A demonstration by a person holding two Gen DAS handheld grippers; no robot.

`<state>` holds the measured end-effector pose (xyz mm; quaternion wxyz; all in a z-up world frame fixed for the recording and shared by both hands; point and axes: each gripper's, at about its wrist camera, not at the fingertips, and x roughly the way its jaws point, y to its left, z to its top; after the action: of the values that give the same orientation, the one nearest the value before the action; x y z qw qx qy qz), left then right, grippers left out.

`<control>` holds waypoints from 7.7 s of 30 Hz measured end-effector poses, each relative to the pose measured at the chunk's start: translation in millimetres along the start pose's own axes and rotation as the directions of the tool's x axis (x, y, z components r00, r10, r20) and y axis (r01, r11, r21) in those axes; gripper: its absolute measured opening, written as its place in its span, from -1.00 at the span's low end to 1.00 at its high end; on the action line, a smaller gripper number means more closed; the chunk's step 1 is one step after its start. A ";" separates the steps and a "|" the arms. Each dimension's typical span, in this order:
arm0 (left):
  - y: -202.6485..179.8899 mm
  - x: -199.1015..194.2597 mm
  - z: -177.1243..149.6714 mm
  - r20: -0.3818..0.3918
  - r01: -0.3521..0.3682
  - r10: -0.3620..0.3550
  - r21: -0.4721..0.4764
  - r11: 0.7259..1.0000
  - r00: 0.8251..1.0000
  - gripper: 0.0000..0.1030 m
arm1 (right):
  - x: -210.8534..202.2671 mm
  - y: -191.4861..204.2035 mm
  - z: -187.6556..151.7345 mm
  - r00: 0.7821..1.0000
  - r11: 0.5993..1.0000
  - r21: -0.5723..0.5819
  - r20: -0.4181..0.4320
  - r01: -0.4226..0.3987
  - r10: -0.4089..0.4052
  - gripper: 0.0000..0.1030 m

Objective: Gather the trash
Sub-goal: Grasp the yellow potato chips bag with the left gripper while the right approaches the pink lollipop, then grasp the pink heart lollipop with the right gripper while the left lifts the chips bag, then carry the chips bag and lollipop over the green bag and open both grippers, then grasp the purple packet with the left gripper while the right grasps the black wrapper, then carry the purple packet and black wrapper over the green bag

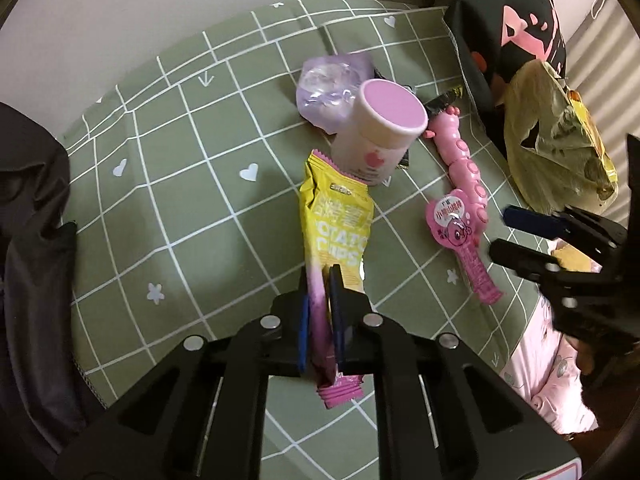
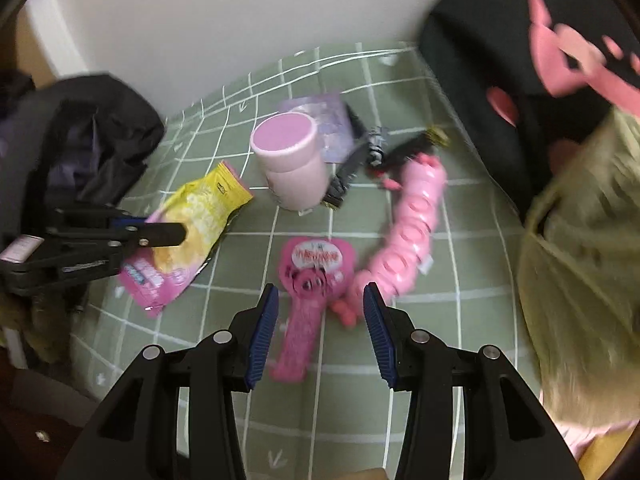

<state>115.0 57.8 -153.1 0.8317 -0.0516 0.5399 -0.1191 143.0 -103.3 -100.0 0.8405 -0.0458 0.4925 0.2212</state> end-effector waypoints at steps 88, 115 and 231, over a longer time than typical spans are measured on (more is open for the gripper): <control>-239.5 -28.5 177.1 0.149 0.271 -0.348 0.381 0.884 0.926 -0.31 | -206.4 -210.8 -1.0 0.884 0.892 0.397 0.309 0.215 -0.350 -0.33; -16.7 -31.5 157.8 0.210 0.090 -0.086 -0.010 0.996 0.974 -0.30 | -187.9 -174.7 9.5 0.872 0.900 0.344 0.312 0.267 -0.377 -0.13; -309.1 -11.3 169.1 0.107 0.213 -0.291 0.455 0.865 0.951 -0.96 | -244.1 -209.1 -39.9 0.854 0.919 0.315 0.383 0.237 -0.351 -0.78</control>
<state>220.5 -245.2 -7.2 0.8424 0.0562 0.4140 -0.3403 96.2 -382.6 57.2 0.9511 0.0378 0.3053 0.0282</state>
